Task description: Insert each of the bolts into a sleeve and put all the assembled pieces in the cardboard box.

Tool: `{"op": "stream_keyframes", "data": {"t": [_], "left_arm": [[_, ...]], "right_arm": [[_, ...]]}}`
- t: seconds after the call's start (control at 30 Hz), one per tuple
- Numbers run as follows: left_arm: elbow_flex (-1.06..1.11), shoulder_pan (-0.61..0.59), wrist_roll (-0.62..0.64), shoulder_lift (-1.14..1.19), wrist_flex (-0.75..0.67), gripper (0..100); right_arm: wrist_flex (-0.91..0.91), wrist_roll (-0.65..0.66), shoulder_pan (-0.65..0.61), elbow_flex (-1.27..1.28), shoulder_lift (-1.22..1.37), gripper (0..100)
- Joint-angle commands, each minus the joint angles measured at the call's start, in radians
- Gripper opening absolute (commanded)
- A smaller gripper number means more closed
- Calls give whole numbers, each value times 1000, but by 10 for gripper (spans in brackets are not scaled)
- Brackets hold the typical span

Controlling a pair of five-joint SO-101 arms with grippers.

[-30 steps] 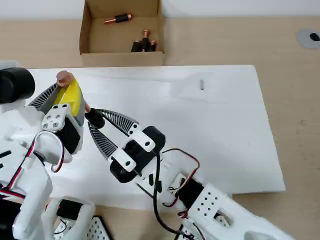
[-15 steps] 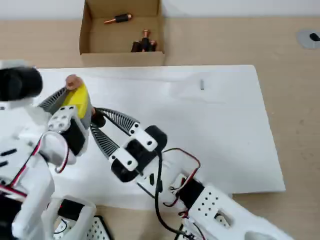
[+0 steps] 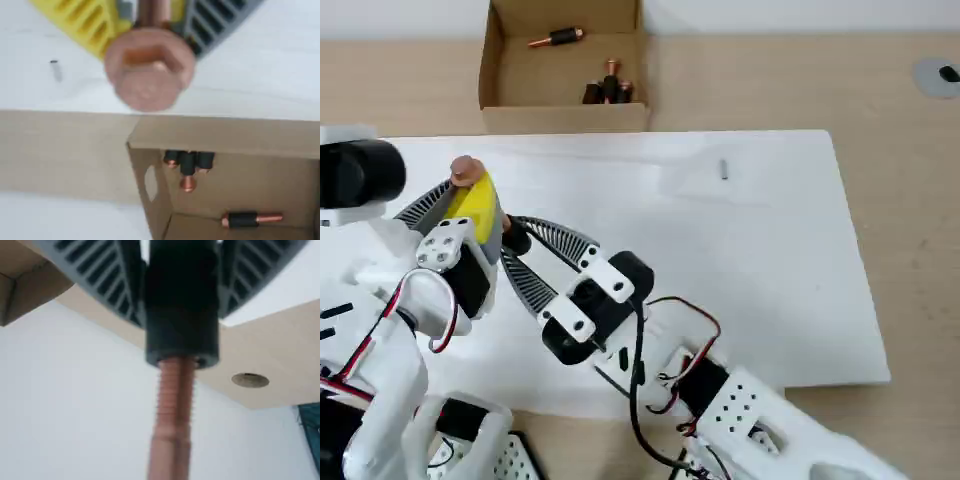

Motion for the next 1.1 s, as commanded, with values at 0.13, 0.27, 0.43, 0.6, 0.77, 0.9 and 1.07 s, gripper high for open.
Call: {"op": "stream_keyframes", "data": {"t": [0.13,0.27,0.43,0.6,0.77,0.9,1.07], "left_arm": [[-8,23,0,1,69,104],[-9,23,-2,1,69,125],[-55,9,-54,8,97,133],[-100,-89,-129,10,129,153],[-107,-144,-178,12,187,171],[-107,-140,-198,10,218,174],[-203,-146,-181,12,216,174]], "right_arm": [[-25,2,8,-5,-27,9],[-25,2,8,-5,-27,9],[-23,3,16,-10,-27,9],[-23,3,42,-13,-27,9],[-23,2,50,-24,-27,9],[-21,2,50,-41,-27,9],[-21,5,71,-41,-21,9]]}}
